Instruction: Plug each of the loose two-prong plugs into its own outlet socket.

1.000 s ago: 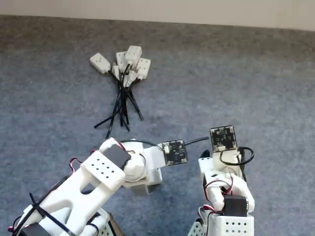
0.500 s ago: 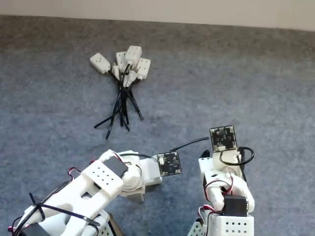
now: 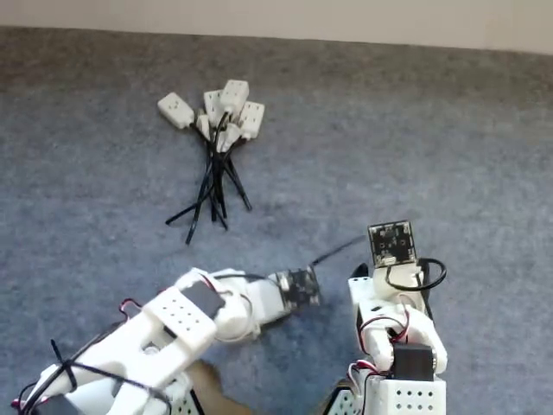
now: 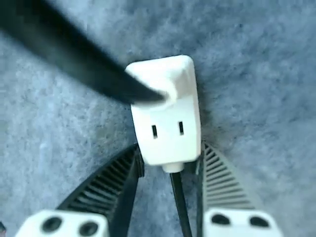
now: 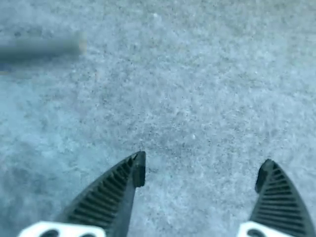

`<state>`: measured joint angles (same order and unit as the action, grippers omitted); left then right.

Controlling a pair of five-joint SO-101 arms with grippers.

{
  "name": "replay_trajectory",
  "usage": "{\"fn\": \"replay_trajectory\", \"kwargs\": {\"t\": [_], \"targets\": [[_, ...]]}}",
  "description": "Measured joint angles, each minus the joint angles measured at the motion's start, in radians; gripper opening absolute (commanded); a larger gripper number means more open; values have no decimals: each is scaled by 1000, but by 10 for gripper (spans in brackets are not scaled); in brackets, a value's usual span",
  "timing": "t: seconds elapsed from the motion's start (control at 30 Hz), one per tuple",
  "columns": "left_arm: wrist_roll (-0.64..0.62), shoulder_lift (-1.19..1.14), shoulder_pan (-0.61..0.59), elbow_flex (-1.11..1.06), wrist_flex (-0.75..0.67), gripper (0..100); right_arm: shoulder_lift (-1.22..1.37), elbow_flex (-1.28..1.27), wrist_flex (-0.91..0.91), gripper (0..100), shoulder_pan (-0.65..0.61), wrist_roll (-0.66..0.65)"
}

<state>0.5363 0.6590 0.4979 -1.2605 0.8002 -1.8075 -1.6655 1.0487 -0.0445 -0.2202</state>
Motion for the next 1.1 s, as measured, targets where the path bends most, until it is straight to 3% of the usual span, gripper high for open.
{"fn": "replay_trajectory", "kwargs": {"t": [0.27,0.5,0.63,0.93,1.1], "targets": [[3,-2,-356,247,54,53,0,0,0,332,0,0],[18,-2,-473,506,308,53,0,0,0,332,0,0],[18,-2,-608,618,373,53,0,0,0,332,0,0],[58,-2,-899,663,402,53,0,0,0,332,0,0],[98,-135,-1126,726,327,53,0,0,0,332,0,0]]}}
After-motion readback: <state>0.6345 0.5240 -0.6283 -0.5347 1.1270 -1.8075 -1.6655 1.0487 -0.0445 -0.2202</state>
